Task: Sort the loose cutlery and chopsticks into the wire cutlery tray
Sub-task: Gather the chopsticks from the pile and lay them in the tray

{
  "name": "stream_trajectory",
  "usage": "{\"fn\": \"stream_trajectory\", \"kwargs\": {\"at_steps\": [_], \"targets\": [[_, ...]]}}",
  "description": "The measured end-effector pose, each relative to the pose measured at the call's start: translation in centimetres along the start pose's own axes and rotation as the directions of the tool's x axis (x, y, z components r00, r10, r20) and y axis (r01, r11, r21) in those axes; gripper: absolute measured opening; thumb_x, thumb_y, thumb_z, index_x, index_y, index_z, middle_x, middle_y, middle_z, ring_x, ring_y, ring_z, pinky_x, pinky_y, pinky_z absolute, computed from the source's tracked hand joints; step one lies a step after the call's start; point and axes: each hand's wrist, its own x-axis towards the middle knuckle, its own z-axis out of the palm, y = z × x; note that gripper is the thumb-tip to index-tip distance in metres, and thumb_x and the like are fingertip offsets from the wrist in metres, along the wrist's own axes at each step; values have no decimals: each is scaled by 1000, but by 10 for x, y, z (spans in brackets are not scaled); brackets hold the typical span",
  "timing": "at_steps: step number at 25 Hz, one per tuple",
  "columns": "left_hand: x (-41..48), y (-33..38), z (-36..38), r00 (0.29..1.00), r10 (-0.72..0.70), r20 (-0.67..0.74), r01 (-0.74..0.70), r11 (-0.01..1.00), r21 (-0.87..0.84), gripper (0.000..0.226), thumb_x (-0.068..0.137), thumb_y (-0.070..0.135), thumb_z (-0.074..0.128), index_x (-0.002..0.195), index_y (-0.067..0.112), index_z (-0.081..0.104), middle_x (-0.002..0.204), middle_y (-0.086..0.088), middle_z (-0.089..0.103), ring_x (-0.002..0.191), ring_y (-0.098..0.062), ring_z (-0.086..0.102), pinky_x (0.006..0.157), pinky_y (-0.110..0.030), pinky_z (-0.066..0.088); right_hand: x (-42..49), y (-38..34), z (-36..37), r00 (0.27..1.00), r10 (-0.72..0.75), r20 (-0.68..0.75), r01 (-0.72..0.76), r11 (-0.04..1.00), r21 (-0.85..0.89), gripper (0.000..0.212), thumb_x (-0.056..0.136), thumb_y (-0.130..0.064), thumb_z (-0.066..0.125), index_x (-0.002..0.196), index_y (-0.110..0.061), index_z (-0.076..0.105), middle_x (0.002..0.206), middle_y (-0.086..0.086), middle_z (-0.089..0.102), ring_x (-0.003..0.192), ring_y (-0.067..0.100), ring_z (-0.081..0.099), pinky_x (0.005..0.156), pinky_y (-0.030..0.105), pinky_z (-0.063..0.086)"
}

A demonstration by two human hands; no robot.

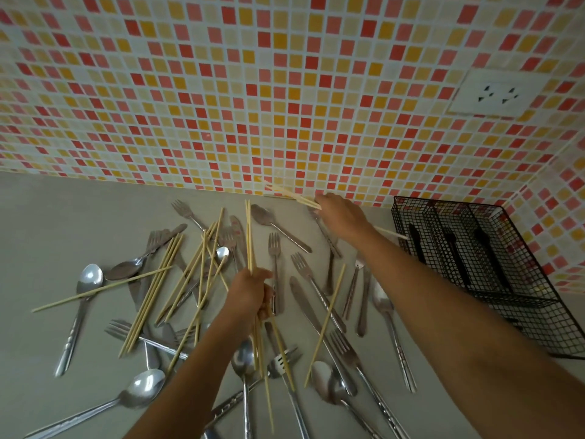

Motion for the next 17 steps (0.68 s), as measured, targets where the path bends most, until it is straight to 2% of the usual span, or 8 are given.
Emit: {"fn": "stream_trajectory", "kwargs": {"at_steps": [3,7,11,13,17], "targets": [[-2,3,0,999,45,-2,-46,998,-37,18,98,16,39,103,9,55,57,-4,46,39,-11,38,35,-22,33,29,-6,17,998,-56,-19,54,993,-104,36,90,-6,45,125,-12,50,110,13,60,93,31,61,63,31,39],[10,10,1,990,114,-80,-119,991,-57,19,100,17,37,96,13,54,57,-4,47,43,-12,39,38,-23,34,55,-24,31,998,-39,-51,27,977,-211,34,87,1,49,120,-6,54,105,15,65,94,34,64,71,37,48],[19,17,2,981,156,-114,-164,984,-69,17,99,17,37,96,12,53,55,-5,49,56,-22,50,50,-30,43,68,-26,41,1000,1,-24,-8,960,-280,31,88,4,49,118,-1,55,110,17,65,98,38,64,79,43,51],[21,19,2,987,124,-106,-137,982,-127,17,100,19,36,98,11,51,59,-6,47,62,-27,53,49,-28,45,71,-27,39,1000,-7,-28,-1,957,-289,32,88,5,47,120,0,53,111,19,66,98,39,64,80,44,51],[25,21,4,990,128,-68,-135,983,-123,20,100,23,36,107,8,48,62,-3,41,47,-15,43,43,-25,40,75,-30,36,999,-35,1,33,935,-352,31,87,7,48,118,5,51,105,19,67,93,36,67,77,44,52]]}}
